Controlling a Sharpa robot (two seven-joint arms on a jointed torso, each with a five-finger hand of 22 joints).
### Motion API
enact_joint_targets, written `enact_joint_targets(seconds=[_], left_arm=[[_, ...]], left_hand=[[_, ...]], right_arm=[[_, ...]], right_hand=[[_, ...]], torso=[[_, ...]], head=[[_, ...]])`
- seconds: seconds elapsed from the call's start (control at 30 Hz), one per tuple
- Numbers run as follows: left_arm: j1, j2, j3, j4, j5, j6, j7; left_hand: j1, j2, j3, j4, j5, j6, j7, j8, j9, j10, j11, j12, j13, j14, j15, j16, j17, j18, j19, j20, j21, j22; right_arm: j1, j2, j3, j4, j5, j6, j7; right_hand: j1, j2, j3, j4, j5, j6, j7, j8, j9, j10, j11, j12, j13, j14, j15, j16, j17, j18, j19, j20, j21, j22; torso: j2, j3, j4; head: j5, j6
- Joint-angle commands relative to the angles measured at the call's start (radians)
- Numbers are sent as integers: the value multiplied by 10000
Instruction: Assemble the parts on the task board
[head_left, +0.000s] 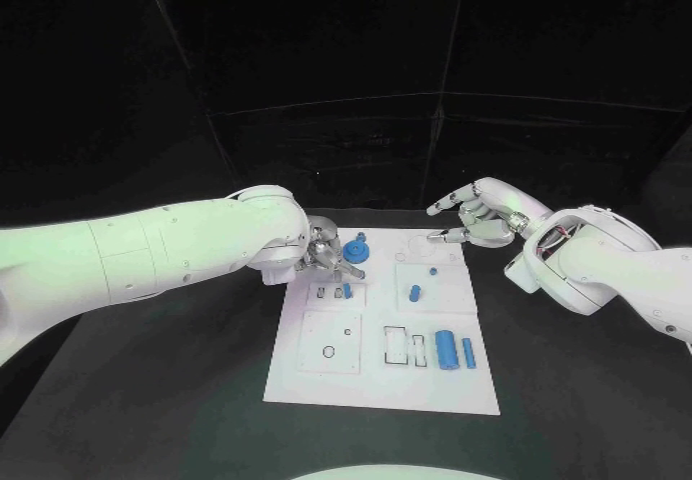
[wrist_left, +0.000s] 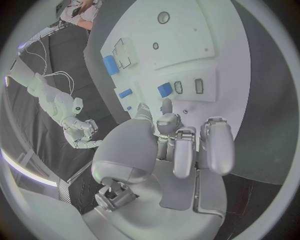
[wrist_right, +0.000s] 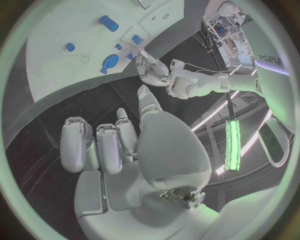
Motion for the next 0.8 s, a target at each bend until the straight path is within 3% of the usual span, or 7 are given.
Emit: enact_joint_targets(seconds=[0.03,0.2,0.8], left_arm=[[21,104,-42,-110,-383,604,-292],[21,268,-116,-278,-418,793,-323],[-40,702,-233,-659,-526,1190,-375]], left_hand=[[-167,-18,-129,11,-20,-106,8,76,85,78,-24,69,39,1043,-91,62,2629,-112,264,-35,58,63],[-241,4,-191,6,-20,-121,-3,133,152,84,-38,90,58,1043,-95,62,2629,-132,288,-42,135,185],[32,189,-112,-163,-13,-201,-38,336,399,117,-69,150,111,1043,-119,62,2629,-154,297,-61,241,345]], right_arm=[[28,14,7,-5,63,107,-155],[31,24,8,-32,56,107,-198],[35,155,8,-183,53,188,-268]], right_hand=[[44,46,-92,10,65,67,-3,42,-12,-29,-76,-45,57,525,-41,-71,293,162,-65,1,-73,61],[43,57,-153,26,156,63,-5,47,-13,-30,-77,-47,52,526,-43,-76,293,164,-69,-2,-83,51],[39,142,-303,102,473,62,-10,68,-15,-32,-86,-51,35,525,-51,-107,263,174,-93,-11,-120,4]], torso=[[14,-6,11],[8,-8,-4],[14,-11,14]], head=[[-11,-21],[-12,-56],[-15,-129]])
